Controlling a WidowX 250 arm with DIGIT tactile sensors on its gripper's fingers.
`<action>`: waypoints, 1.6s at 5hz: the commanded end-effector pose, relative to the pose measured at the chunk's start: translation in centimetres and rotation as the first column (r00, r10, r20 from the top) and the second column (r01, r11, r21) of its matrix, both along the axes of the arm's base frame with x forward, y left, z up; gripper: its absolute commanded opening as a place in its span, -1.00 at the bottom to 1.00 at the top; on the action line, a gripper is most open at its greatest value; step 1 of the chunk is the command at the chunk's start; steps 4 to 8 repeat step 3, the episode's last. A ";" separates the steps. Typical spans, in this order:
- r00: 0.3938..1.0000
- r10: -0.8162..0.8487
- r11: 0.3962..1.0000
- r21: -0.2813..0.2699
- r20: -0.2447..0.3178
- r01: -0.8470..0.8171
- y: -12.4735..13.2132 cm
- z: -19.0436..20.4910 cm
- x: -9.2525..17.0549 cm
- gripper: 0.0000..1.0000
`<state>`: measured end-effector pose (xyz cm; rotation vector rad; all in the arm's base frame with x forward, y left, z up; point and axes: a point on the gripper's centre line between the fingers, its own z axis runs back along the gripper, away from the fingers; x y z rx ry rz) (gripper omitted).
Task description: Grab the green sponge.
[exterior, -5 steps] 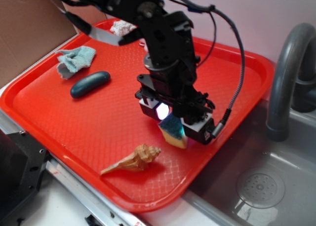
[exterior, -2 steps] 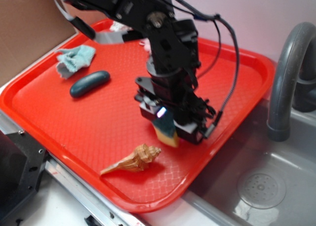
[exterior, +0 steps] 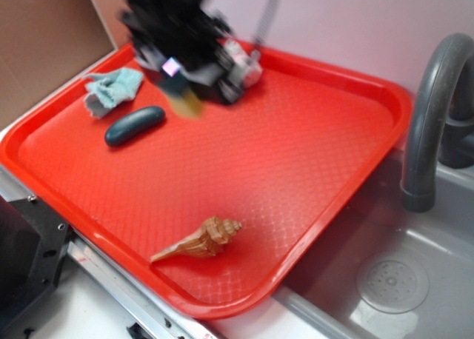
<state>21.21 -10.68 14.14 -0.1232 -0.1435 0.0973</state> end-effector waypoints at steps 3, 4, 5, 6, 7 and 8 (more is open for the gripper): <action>0.976 0.207 0.978 -0.036 0.067 -0.205 6.0 7.6 -3.4 -1.00; 0.976 0.207 0.978 -0.036 0.067 -0.205 6.0 7.6 -3.4 -1.00; 0.976 0.207 0.978 -0.036 0.067 -0.205 6.0 7.6 -3.4 -1.00; 0.976 0.207 0.978 -0.036 0.067 -0.205 6.0 7.6 -3.4 -1.00; 0.976 0.207 0.978 -0.036 0.067 -0.205 6.0 7.6 -3.4 -1.00; 0.976 0.207 0.978 -0.036 0.067 -0.205 6.0 7.6 -3.4 -1.00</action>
